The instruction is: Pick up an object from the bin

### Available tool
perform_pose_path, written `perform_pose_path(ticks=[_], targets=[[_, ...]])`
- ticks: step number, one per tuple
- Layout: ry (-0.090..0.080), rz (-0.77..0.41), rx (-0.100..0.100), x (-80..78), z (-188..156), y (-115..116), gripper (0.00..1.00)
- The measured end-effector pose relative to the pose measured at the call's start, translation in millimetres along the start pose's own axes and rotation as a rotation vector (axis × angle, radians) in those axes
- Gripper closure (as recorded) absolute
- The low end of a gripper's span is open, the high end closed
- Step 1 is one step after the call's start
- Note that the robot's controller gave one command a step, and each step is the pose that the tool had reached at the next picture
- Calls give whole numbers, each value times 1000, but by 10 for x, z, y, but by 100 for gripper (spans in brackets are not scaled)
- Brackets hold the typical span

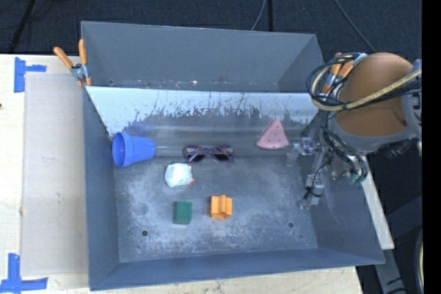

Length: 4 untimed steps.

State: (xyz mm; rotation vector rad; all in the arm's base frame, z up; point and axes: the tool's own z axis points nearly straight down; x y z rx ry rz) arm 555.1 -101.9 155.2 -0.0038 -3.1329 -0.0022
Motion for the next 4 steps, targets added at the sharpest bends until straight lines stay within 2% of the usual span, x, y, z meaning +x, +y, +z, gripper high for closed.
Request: perform_pose_path(ticks=[1, 2, 3, 4], targets=[[-7, -3, 1, -18, -42, 4, 0], [-4, 46, 0, 153, 565, 727, 0], [3, -160, 0, 131, 564, 1033, 0], [-4, -294, 1, 132, 523, 1179, 0]])
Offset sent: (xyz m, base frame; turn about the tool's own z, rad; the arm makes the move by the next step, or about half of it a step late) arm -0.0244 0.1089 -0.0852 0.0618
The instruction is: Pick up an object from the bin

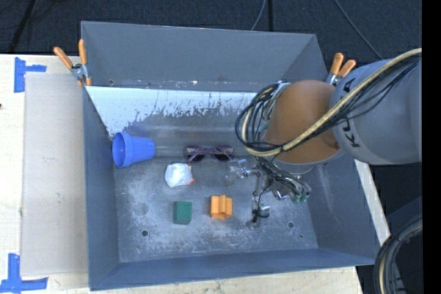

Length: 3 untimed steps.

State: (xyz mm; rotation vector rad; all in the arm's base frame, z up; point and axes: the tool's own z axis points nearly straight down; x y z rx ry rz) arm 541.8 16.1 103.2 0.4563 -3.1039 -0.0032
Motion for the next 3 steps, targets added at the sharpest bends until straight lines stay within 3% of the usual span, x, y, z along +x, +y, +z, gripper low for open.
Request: perform_pose_path(ticks=[1, 2, 3], targets=[[5, 276, -1, -15, 146, 179, 0], [2, 129, 0, 73, 335, 447, 100], [2, 129, 0, 73, 335, 448, 100]])
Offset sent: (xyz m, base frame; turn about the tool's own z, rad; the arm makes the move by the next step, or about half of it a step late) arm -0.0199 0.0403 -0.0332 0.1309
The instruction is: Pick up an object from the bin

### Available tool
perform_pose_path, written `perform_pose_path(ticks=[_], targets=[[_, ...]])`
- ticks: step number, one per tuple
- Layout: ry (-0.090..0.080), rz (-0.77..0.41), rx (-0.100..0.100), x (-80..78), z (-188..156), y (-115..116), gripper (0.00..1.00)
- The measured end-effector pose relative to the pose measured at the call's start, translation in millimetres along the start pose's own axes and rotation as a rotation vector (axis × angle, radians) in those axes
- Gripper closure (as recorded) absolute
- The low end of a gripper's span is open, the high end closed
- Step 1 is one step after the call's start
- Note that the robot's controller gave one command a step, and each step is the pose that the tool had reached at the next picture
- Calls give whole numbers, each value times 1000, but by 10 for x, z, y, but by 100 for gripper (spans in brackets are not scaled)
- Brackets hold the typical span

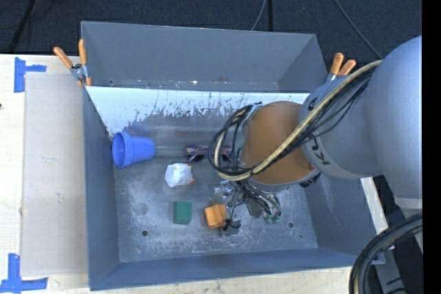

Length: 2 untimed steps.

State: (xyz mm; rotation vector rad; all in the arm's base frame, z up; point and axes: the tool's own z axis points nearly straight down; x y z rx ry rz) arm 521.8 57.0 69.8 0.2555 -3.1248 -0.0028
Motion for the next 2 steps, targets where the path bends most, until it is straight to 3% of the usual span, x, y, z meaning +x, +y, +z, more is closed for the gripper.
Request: perform_pose_path(ticks=[1, 2], targets=[[9, -1, -1, 26, -97, 3, 100], [7, -1, -1, 24, -332, 5, 100]])
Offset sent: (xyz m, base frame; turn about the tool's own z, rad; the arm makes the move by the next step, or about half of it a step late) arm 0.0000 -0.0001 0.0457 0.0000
